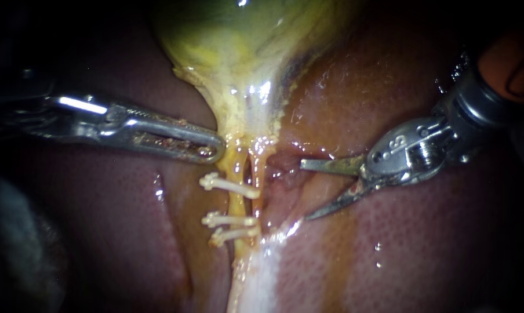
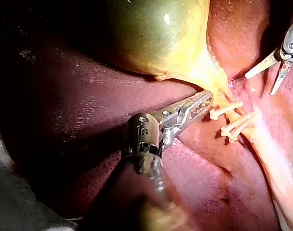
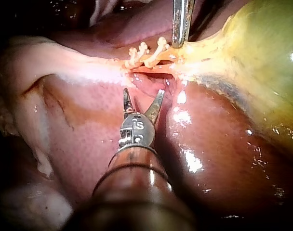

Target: Go to the cutting position left tube

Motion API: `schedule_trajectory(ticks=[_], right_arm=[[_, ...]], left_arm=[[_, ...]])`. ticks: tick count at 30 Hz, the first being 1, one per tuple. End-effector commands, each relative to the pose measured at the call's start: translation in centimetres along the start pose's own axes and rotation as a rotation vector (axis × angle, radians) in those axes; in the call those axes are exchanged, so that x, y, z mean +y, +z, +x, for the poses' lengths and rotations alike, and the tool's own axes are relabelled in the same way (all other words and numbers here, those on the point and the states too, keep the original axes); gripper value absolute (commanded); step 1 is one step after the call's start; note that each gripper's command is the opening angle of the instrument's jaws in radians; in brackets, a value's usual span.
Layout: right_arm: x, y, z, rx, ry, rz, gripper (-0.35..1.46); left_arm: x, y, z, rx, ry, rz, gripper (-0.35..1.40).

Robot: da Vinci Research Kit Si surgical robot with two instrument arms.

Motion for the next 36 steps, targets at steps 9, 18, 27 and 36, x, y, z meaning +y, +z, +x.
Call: schedule_trajectory(ticks=[9, 18, 27, 36], right_arm=[[0.00, -0.01, -0.01, 0.000, -0.001, 0.001, 1.43], [-0.01, -0.07, 0.09, 0.012, 0.018, 0.000, 1.43], [-0.21, 0.07, 0.54, 0.128, 0.191, 0.138, 1.33], [-0.26, 0.27, 0.72, 0.166, 0.270, 0.187, 1.32]], left_arm=[[0.09, -0.48, 0.20, 0.012, -0.012, 0.016, -0.35], [0.15, -0.79, 0.25, 0.028, -0.020, 0.030, -0.35], [0.20, -0.77, 0.25, 0.030, -0.022, 0.034, -0.35], [0.22, -0.76, 0.25, 0.031, -0.023, 0.035, -0.35]])
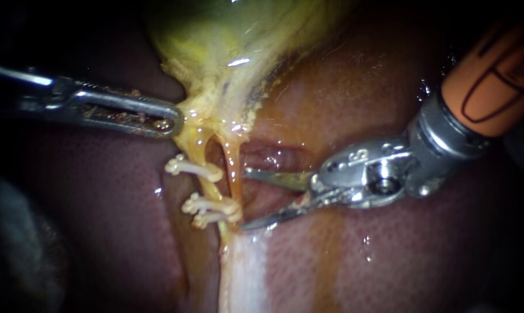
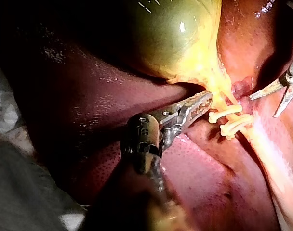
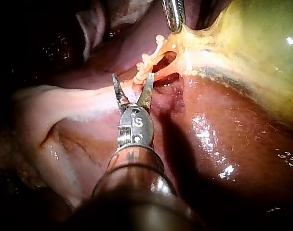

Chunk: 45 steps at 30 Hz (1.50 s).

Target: Go to the cutting position left tube

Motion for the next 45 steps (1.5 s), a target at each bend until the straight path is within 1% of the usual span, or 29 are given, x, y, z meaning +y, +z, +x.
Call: schedule_trajectory(ticks=[1, 7, 12, 17, 22, 24, 26, 28, 31, 34, 37, 39, 40, 43, 44, 45], right_arm=[[0.01, 0.02, -0.01, -0.004, 0.003, 0.006, 1.32], [0.03, 0.17, -0.11, -0.010, 0.014, 0.012, 1.32], [0.08, 0.29, -0.14, -0.009, 0.017, 0.019, 1.33], [0.15, 0.40, -0.19, -0.011, 0.016, 0.027, 1.35], [0.25, 0.51, -0.28, -0.012, 0.010, 0.022, 1.42], [0.28, 0.53, -0.31, -0.007, 0.001, 0.033, 1.42], [0.31, 0.54, -0.32, 0.010, -0.062, 0.052, 1.42], [0.32, 0.56, -0.31, 0.046, -0.111, 0.073, 1.42], [0.33, 0.64, -0.25, 0.083, -0.136, 0.111, 1.40], [0.33, 0.73, -0.18, 0.100, -0.154, 0.145, 1.40], [0.32, 0.84, -0.12, 0.129, -0.169, 0.137, 1.40], [0.31, 0.93, -0.09, 0.145, -0.123, 0.112, 1.40], [0.30, 0.97, -0.09, 0.145, -0.099, 0.107, 1.42], [0.26, 1.06, -0.08, 0.146, -0.049, 0.110, 1.42], [0.25, 1.09, -0.07, 0.150, -0.037, 0.113, 1.42], [0.24, 1.11, -0.06, 0.158, -0.007, 0.114, 1.42]], left_arm=[[0.00, 0.00, 0.00, 0.000, 0.000, 0.000, -0.35], [0.01, 0.01, 0.00, 0.000, -0.006, 0.001, -0.35], [0.02, 0.01, 0.00, 0.001, -0.007, 0.002, -0.35], [0.03, 0.01, 0.00, 0.001, -0.007, 0.002, -0.35], [0.04, 0.01, 0.00, 0.003, -0.007, 0.005, -0.35], [0.04, 0.01, 0.00, 0.003, -0.008, 0.005, -0.35], [0.05, 0.01, 0.00, 0.003, -0.008, 0.005, -0.35], [0.05, 0.02, 0.01, 0.003, -0.008, 0.005, -0.35], [0.05, 0.02, 0.01, 0.003, -0.008, 0.006, -0.35], [0.05, 0.02, 0.01, 0.003, -0.008, 0.006, -0.35], [0.05, 0.02, 0.01, 0.003, -0.008, 0.005, -0.35], [0.05, 0.02, 0.01, 0.003, -0.008, 0.006, -0.35], [0.05, 0.02, 0.01, 0.003, -0.009, 0.006, -0.35], [0.06, 0.03, 0.01, 0.003, -0.009, 0.006, -0.35], [0.06, 0.03, 0.02, 0.002, -0.009, 0.003, -0.35], [0.06, 0.03, 0.02, 0.002, -0.009, 0.004, -0.35]])
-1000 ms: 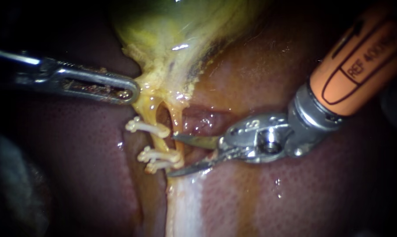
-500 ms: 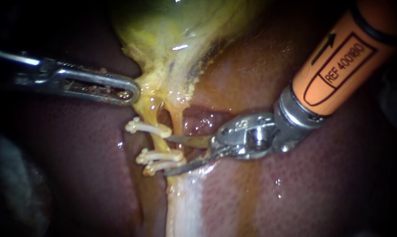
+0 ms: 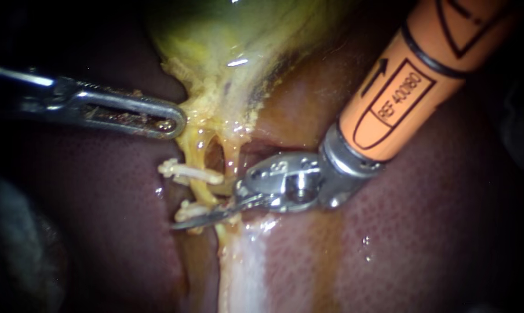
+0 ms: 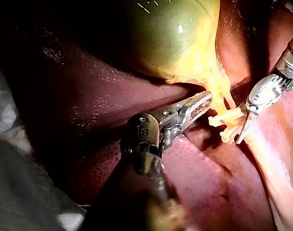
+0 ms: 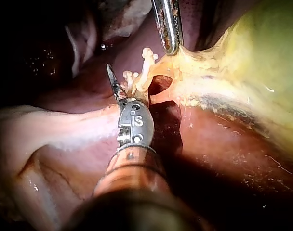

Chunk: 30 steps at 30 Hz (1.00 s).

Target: Go to the cutting position left tube

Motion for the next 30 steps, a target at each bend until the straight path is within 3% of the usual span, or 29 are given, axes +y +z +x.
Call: schedule_trajectory(ticks=[1, 7, 14, 22, 30], right_arm=[[0.00, 0.02, 0.01, 0.008, 0.016, 0.002, 1.42], [0.00, 0.14, 0.09, 0.050, 0.132, 0.013, 1.42], [-0.06, 0.19, 0.20, 0.090, 0.201, 0.033, 1.42], [-0.27, 0.08, 0.52, 0.159, 0.227, 0.092, 1.42], [-0.47, 0.05, 0.68, 0.171, 0.234, 0.128, 1.42]], left_arm=[[0.00, 0.00, 0.00, -0.001, 0.000, -0.002, -0.35], [0.00, 0.01, 0.00, -0.001, 0.000, -0.002, -0.35], [0.00, 0.00, 0.00, -0.001, 0.000, -0.002, -0.35], [0.00, 0.00, 0.00, -0.001, 0.000, -0.003, -0.35], [-0.01, -0.02, -0.01, -0.002, 0.001, -0.004, -0.35]])
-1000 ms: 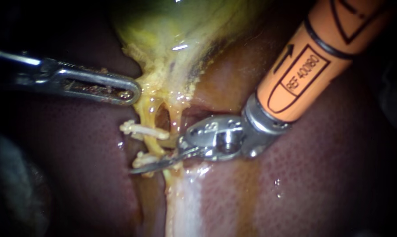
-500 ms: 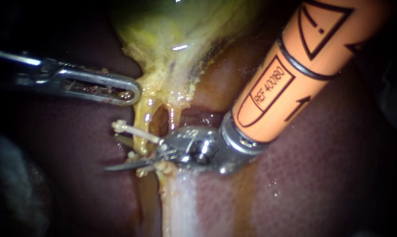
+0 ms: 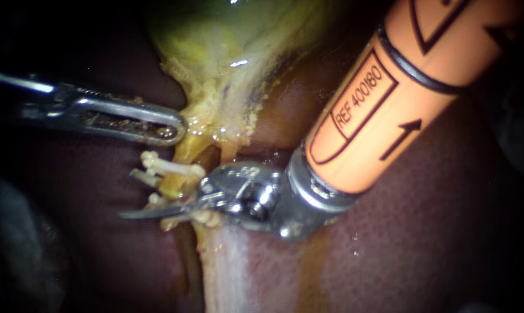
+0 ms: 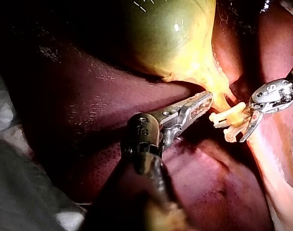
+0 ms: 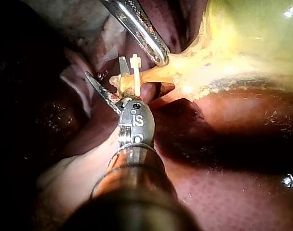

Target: Go to the cutting position left tube

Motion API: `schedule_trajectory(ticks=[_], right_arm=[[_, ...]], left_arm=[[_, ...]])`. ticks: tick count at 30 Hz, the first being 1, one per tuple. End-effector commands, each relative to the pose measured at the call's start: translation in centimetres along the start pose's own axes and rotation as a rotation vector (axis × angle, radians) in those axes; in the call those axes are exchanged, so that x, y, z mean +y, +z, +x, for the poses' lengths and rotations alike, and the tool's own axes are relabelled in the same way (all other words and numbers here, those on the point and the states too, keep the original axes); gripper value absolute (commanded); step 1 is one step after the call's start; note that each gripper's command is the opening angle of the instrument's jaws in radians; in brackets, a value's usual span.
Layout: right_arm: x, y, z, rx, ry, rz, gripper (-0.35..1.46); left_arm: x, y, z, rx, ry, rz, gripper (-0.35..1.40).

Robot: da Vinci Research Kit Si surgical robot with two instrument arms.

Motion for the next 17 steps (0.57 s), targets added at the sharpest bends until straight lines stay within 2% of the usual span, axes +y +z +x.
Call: schedule_trajectory(ticks=[1, 17], right_arm=[[-0.01, 0.00, 0.00, -0.003, -0.002, 0.003, 1.42], [0.00, -0.01, 0.00, -0.003, 0.009, 0.003, 1.42]], left_arm=[[0.00, -0.01, 0.00, 0.000, 0.000, 0.000, -0.35], [0.00, -0.01, 0.01, 0.000, 0.000, -0.001, -0.35]])
